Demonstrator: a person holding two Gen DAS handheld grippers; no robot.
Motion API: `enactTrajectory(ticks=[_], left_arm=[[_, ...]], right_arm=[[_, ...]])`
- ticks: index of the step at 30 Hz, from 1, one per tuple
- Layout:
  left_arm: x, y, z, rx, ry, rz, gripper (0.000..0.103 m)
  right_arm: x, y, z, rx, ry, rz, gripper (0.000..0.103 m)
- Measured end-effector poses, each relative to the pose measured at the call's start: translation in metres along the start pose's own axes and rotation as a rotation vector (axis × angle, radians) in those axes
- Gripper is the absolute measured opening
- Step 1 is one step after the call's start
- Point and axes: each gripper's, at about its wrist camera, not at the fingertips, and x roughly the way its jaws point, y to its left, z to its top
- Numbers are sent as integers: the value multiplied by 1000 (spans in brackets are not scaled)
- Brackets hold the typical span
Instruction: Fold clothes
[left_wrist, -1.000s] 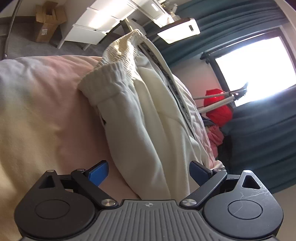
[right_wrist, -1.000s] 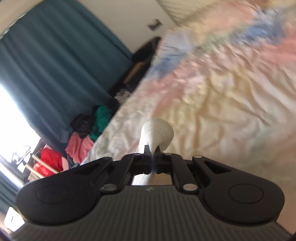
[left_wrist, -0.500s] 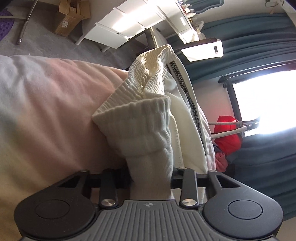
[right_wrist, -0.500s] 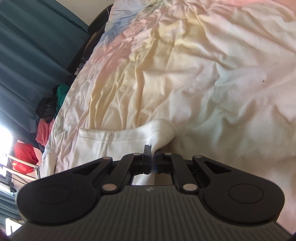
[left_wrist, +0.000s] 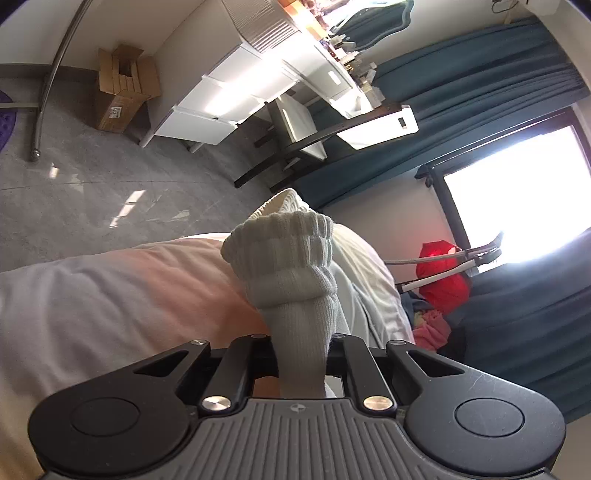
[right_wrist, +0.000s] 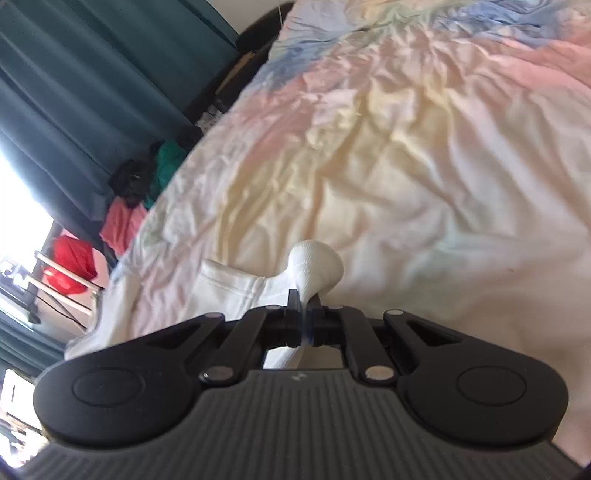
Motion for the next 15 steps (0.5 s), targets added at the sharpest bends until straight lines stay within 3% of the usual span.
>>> enactTrajectory(ticks=[6,9,11,13,15], left_arm=[[12,44,-15,91,60,162,12],[16,47,-21,158,66,197,18],[10,39,-25,215,48,206,27],[7,26,-30,310,41,241,52],[1,11,-38,407,37,261,69]], right_arm=[[4,-34,-22,-9,45,-37,5],[7,-35,-28,-40,43,-36,6],[7,-33,-27,-61,48,-35,10],[4,-33,-23,-44,69,-22,13],[0,-31,-22,-45,96,-1,29]])
